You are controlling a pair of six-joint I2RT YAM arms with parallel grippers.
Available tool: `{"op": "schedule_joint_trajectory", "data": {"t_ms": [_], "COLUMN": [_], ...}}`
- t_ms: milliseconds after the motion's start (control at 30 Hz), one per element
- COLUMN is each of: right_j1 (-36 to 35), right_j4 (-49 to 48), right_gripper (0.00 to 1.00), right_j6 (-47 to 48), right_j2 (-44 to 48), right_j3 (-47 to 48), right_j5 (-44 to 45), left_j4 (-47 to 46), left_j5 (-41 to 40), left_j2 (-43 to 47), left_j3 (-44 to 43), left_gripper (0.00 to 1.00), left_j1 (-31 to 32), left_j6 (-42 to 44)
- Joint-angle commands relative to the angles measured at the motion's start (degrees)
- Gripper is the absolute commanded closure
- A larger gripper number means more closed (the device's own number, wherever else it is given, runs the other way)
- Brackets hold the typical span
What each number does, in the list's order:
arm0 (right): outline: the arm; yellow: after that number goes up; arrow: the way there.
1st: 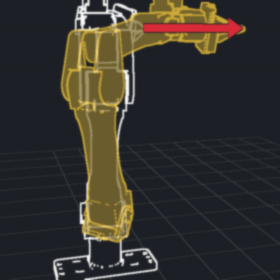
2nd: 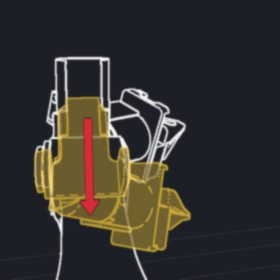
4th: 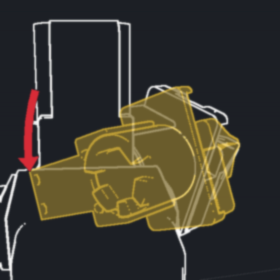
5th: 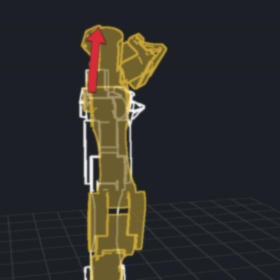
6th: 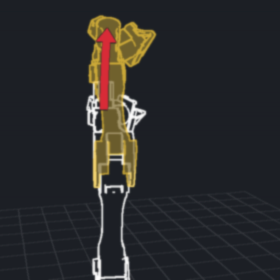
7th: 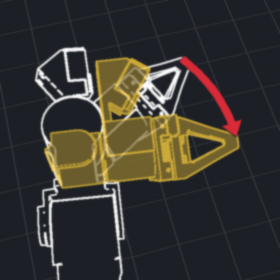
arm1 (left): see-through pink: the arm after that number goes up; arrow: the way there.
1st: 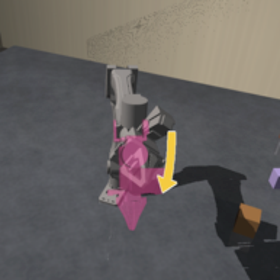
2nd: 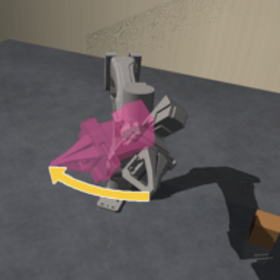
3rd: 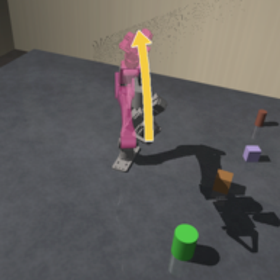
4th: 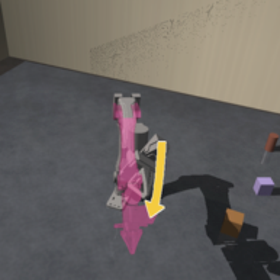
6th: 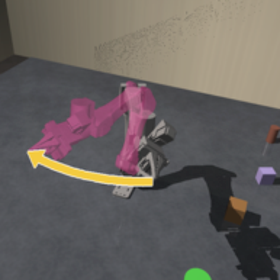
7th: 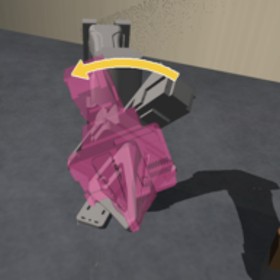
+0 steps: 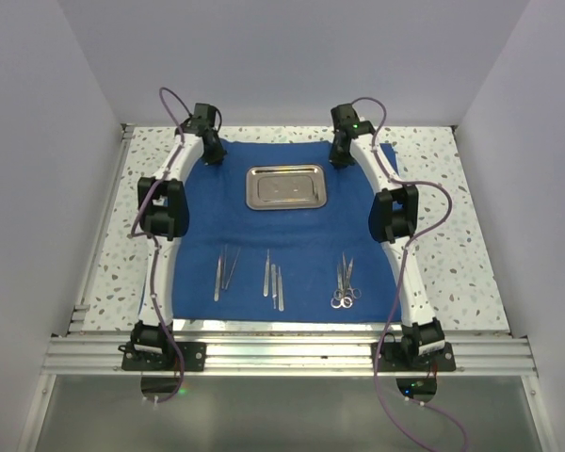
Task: Open and lay out the surgical kit
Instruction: Move the surgical kit at the center of the board, then reset both arms
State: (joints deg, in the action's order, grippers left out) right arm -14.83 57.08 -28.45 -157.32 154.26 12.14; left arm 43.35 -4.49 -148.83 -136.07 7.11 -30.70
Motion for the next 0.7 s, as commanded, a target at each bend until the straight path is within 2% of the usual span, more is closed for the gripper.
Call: {"op": "schedule_joint_trajectory", "data": {"t_ms": [0,67,100,133,167,200,233,267,367,500,600,633,667], "right_j1": [1.3,1.7,1.7,1.8,1.8,1.7,1.8,1.8,1.8,1.7,1.6,1.6,1.5], "right_j4": [-9.7,-11.1,-11.4,-11.9,-12.9,-13.4,-13.7,-14.4,-13.8,-14.5,-14.7,-15.2,-17.0], "right_gripper": [1.00,1.00,0.86,0.73,0.57,0.42,0.10,0.02,0.02,0.01,0.01,0.02,0.02], "right_j6": [-3.5,-4.3,-4.3,-4.1,-3.8,-3.6,-3.5,-3.5,-3.5,-3.4,-3.5,-3.5,-3.0], "right_j2": [-5.3,-4.1,-3.2,-1.9,1.2,3.1,4.9,8.3,12.9,23.5,29.8,34.6,37.7], "right_j3": [-2.0,-2.8,-4.3,-5.6,-7.1,-10.5,-12.2,-15.4,-19.2,-23.7,-28.4,-30.2,-34.8], "right_j5": [-0.8,-1.2,-0.9,-0.5,0.2,0.9,1.7,3.0,5.2,6.6,6.7,5.4,4.0], "left_j4": [-4.8,-5.6,-6.4,-6.9,-7.4,-8.5,-8.5,-8.6,-9.6,-9.8,-9.8,-9.8,-9.6], "left_j5": [-5.4,-4.1,-3.7,-3.2,-2.3,-1.5,-0.3,1.7,3.0,4.0,4.2,4.2,4.2], "left_j2": [-2.4,-1.6,-1.1,0.0,0.7,1.5,2.1,3.5,7.4,13.5,20.8,25.4,27.7], "left_j3": [0.2,0.0,0.0,0.4,0.8,1.3,1.3,1.1,1.2,2.2,8.7,10.7,12.9], "left_gripper": [1.00,1.00,0.97,0.89,0.64,0.50,0.40,0.16,0.00,0.00,0.01,0.01,0.02], "left_j1": [-2.8,-3.1,-3.2,-3.2,-3.2,-3.3,-3.9,-4.2,-4.7,-5.4,-5.3,-5.3,-5.3], "left_j6": [-2.7,-3.0,-2.8,-2.4,-1.9,-1.9,-2.1,-3.0,-3.5,-2.6,-1.5,-1.3,-0.9]}}
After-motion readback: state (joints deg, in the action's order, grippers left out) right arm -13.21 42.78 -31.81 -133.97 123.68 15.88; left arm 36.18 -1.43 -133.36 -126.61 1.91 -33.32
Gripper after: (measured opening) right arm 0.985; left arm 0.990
